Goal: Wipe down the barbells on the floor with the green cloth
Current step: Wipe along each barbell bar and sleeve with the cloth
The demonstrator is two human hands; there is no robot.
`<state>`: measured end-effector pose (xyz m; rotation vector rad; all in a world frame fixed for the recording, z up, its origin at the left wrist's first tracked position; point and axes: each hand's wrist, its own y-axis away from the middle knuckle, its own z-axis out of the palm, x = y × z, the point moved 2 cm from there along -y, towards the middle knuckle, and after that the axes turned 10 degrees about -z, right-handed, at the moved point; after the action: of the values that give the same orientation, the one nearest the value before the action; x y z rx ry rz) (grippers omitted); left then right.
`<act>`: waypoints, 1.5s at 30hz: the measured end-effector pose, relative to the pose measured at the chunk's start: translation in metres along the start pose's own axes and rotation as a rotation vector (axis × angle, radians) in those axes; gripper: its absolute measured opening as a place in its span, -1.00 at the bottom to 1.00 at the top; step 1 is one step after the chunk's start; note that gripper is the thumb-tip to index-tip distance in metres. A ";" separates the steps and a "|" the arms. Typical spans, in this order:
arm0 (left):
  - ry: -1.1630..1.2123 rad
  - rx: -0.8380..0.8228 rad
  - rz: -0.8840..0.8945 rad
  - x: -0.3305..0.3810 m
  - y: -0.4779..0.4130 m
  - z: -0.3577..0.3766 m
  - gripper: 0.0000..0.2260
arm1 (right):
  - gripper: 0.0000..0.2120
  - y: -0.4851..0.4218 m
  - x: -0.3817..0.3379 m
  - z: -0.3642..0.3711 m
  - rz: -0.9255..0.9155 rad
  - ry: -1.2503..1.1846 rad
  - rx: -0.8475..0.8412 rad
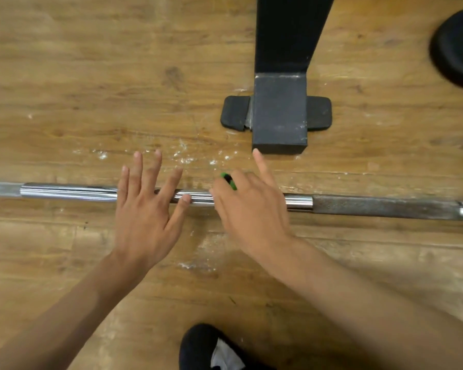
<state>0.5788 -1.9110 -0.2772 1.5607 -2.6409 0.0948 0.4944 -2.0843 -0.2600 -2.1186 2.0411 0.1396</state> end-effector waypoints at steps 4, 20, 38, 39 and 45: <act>-0.036 -0.057 0.130 0.033 0.000 -0.009 -0.41 | -0.83 0.060 0.075 -0.019 -0.113 0.087 -0.003; -0.134 -0.188 0.377 0.101 0.004 0.004 -0.33 | -0.62 0.110 0.100 -0.013 -0.403 0.159 0.003; -0.213 -0.040 0.374 0.097 0.064 0.004 -0.28 | -0.47 0.133 0.045 -0.012 -0.387 -0.066 -0.108; -0.203 -0.049 0.369 0.096 0.063 0.004 -0.27 | -0.49 0.139 0.056 -0.016 -0.411 -0.048 -0.096; -0.209 -0.019 0.361 0.099 0.063 0.005 -0.31 | -0.50 0.240 0.183 -0.062 -0.381 0.084 -0.179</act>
<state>0.4758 -1.9673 -0.2743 1.1262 -3.0484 -0.0794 0.2586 -2.2835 -0.2548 -2.6198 1.6778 0.1843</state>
